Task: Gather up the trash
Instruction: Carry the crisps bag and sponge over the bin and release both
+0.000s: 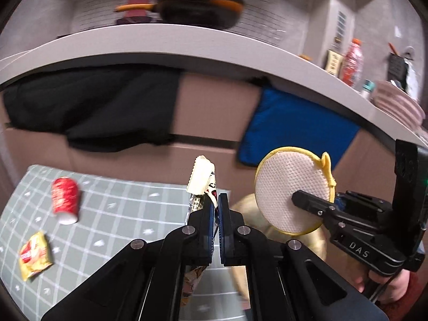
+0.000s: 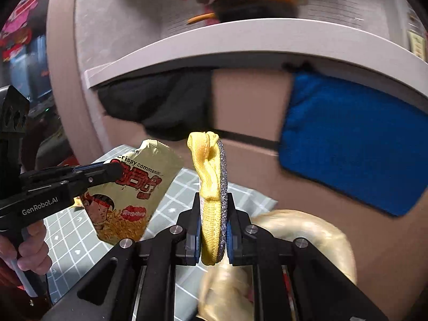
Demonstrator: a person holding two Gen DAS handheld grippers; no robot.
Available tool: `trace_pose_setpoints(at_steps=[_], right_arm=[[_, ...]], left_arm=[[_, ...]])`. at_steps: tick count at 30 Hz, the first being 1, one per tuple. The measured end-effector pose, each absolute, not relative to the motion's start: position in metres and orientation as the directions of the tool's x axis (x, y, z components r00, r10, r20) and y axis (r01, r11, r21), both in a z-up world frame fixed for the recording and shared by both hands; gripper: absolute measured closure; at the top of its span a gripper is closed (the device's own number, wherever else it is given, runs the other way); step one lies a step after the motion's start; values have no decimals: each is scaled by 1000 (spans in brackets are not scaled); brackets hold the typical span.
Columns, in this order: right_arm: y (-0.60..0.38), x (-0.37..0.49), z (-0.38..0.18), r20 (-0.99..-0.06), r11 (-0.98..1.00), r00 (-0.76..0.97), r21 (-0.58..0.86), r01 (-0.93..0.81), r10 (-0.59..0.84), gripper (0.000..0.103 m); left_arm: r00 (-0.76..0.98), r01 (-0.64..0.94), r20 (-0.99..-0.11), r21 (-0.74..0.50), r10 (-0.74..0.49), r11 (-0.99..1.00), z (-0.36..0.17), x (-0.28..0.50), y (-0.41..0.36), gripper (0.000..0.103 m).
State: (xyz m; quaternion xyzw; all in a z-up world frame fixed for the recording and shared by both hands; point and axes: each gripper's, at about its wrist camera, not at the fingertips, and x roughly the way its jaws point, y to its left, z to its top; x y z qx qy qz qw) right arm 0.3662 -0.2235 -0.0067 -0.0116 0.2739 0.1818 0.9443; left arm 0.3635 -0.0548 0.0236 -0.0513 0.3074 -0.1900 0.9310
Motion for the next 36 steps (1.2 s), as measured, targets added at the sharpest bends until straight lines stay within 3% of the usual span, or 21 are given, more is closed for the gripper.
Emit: trace_pose_setpoints(at_steps=[11,17,22,28,36], right_arm=[[-310,364,-18,-525,975,822,111,-192,222,90],[-335,373,-34,-549,982,814,125,-141,187,90],[-351,385,-53,-588,984,791,144,-101,167,90],[-350,402,-84,-651,978,732,174,-115,202,90],[-335,425,-128,-721,964,643,235,-122,258,90]], left_arm=[[682,432,-495,-321,-538,843,26,392,-140,100],[619,420,-503,-436,-603,796,-1,419,-164,100],[519,338,-614,-491,-595,803,-63,446,-181,100],[366,310,-784,-405,-501,860,-130,448,-193,100],[341,372,-785,-392,-517,841,-127,434,-188,97]])
